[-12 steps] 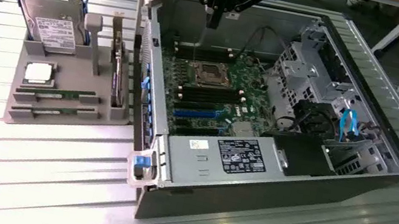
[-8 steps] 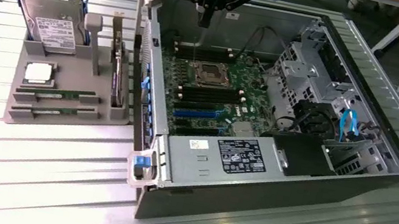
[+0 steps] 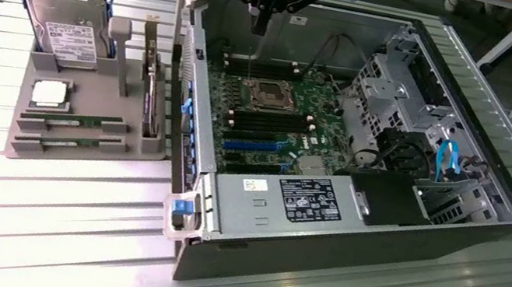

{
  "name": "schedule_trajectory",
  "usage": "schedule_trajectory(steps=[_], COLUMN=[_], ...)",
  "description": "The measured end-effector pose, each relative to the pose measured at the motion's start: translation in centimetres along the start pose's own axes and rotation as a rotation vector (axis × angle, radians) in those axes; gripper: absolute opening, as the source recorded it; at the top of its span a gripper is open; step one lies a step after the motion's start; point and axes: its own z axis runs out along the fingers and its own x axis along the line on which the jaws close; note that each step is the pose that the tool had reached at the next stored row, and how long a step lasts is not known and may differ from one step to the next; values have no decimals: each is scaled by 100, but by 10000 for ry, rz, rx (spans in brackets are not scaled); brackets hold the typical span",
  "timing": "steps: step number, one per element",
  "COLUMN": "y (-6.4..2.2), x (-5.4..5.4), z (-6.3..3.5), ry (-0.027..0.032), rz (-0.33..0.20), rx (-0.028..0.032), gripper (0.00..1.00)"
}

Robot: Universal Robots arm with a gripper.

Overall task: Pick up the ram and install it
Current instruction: 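Reach for the ram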

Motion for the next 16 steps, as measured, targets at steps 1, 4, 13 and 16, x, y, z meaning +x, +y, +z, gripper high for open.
schedule_trajectory(steps=[1, 4, 13, 16], y=[0, -3, -10, -12], x=[4, 38, 133, 153], z=[0, -1, -4, -4], ry=[0, -1, -2, -3], rz=[1, 0, -1, -1], rx=[1, 2, 24, 34], gripper=[10, 10, 10, 10])
